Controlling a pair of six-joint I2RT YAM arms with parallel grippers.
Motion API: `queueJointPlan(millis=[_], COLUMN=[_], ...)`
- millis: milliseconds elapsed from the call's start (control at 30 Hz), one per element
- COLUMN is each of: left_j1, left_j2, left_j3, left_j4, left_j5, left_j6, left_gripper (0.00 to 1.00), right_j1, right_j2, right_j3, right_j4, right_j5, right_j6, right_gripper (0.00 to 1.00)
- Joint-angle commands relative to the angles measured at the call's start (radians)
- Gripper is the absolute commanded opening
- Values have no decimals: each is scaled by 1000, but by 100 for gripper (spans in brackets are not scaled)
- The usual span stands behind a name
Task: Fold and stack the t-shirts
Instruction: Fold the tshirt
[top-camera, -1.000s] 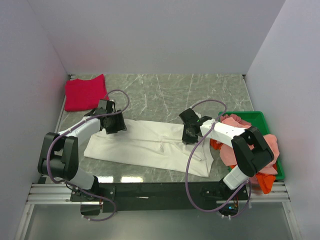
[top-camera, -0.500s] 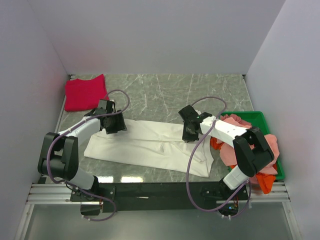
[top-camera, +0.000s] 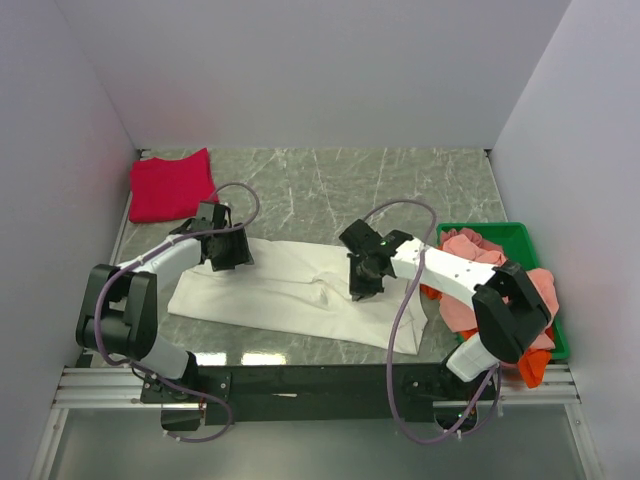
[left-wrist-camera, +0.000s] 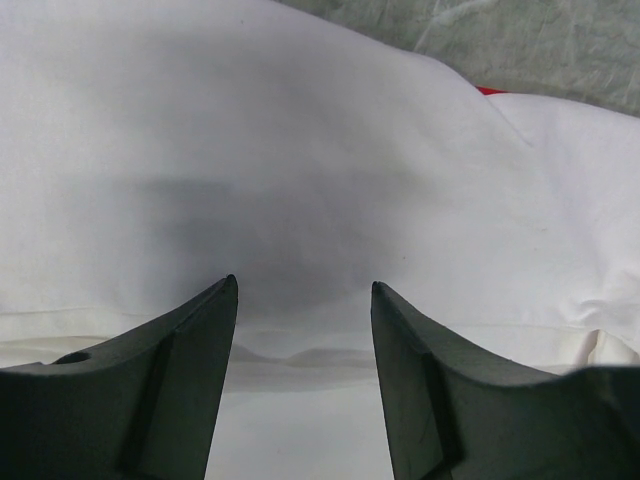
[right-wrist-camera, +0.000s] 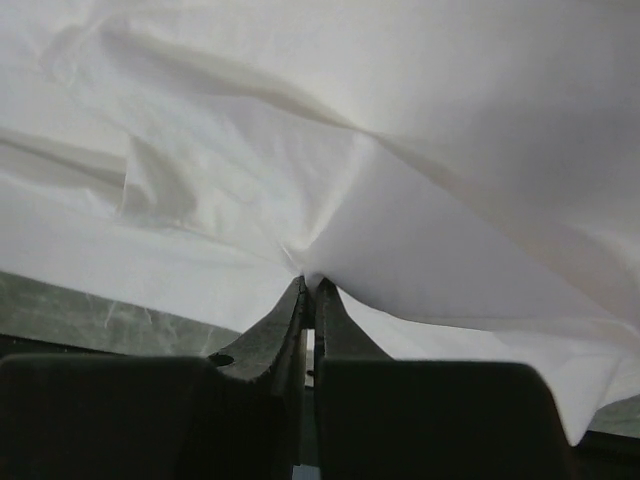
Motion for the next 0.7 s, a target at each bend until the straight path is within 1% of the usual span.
queueJointPlan(millis=[0, 267, 500, 667], left_j1=[1, 0, 1, 0], left_j2=[14, 21, 21, 17], left_j3=[-8, 2, -3, -6], left_j4=[17, -3, 4, 9], left_j5=[-2, -42, -29, -26], left_j6=[13, 22, 24, 27], left_gripper=[61, 61, 61, 62], right_j1=[54, 140, 199, 236], right_j2=[-14, 49, 102, 124], right_j3=[41, 95, 138, 153], right_j4=[-32, -67, -95, -115], right_j5=[-29, -10, -9, -9], right_j6=[74, 161, 224, 239], right_gripper=[0, 0, 0, 0])
